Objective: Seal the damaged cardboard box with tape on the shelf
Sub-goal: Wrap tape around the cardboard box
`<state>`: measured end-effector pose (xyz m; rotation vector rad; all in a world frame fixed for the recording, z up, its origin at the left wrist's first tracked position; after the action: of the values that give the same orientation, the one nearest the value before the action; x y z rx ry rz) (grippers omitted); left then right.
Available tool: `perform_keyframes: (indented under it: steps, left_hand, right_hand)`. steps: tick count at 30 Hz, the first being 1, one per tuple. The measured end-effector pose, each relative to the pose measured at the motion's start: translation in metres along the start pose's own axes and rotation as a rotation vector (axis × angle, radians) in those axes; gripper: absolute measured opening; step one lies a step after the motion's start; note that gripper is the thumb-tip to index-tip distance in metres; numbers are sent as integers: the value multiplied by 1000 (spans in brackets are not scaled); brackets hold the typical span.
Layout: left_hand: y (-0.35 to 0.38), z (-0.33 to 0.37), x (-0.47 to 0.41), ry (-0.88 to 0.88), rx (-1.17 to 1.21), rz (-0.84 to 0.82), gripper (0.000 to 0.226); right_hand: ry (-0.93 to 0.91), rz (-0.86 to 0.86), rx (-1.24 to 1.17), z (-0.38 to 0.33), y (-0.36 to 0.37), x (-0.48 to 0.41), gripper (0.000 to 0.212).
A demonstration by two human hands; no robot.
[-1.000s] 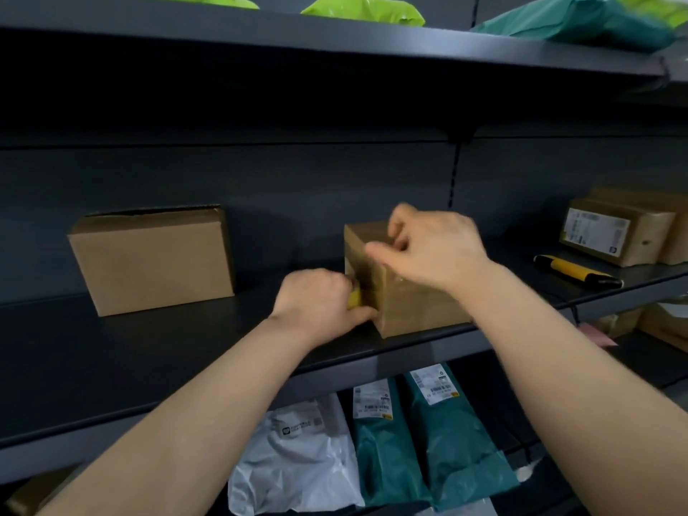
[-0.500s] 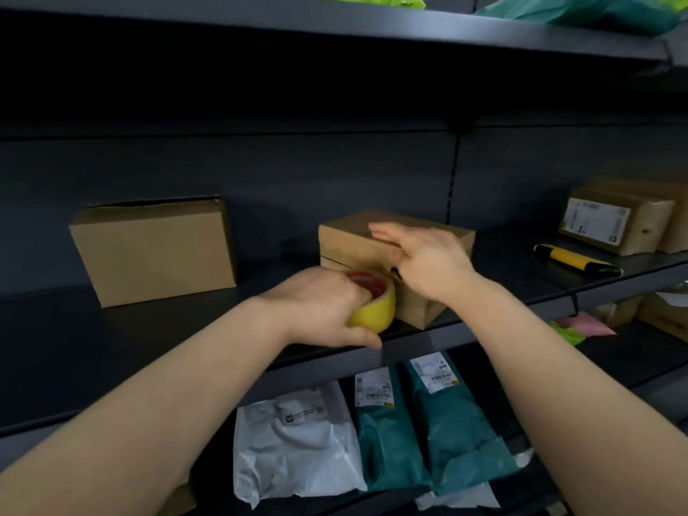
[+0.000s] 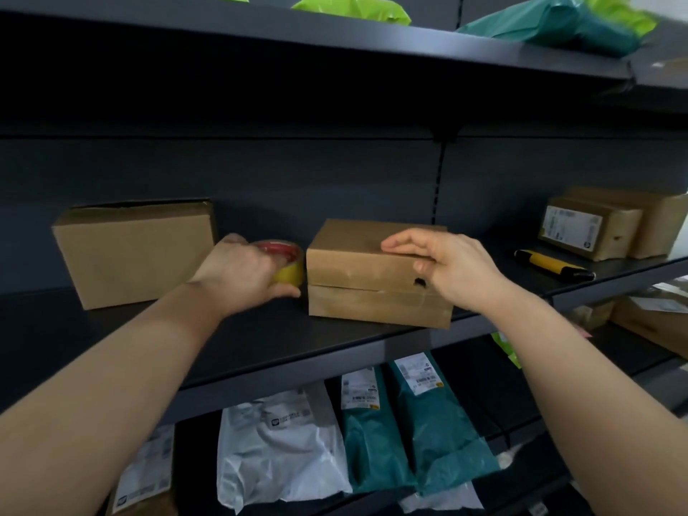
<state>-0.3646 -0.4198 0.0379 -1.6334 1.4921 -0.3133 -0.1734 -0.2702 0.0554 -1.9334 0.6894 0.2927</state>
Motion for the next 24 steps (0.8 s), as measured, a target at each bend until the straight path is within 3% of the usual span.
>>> perform_keyframes:
  steps: [13, 17, 20, 24]
  left_hand:
    - [-3, 12, 5, -148, 8, -4, 67]
    - [-2, 11, -3, -244, 207, 89, 74]
    - [2, 22, -11, -152, 459, 92, 94]
    - [-2, 29, -17, -88, 591, 119, 83]
  right_hand:
    - [13, 7, -8, 10, -4, -1, 54]
    - [10, 2, -13, 12, -7, -4, 52]
    - [8, -1, -13, 12, -5, -3, 53]
    - [-50, 197, -103, 17, -10, 9, 62]
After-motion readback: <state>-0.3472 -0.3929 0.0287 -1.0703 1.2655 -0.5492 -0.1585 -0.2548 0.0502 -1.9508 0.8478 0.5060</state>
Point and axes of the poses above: each hand's wrist, its own x-axis away from the middle knuckle, its own y-axis out of the palm, z = x × y, the point moved 8 cm from there along -x, towards the middle knuckle, and after that the axes turned 5 degrees about -x, right-handed, at the moved point
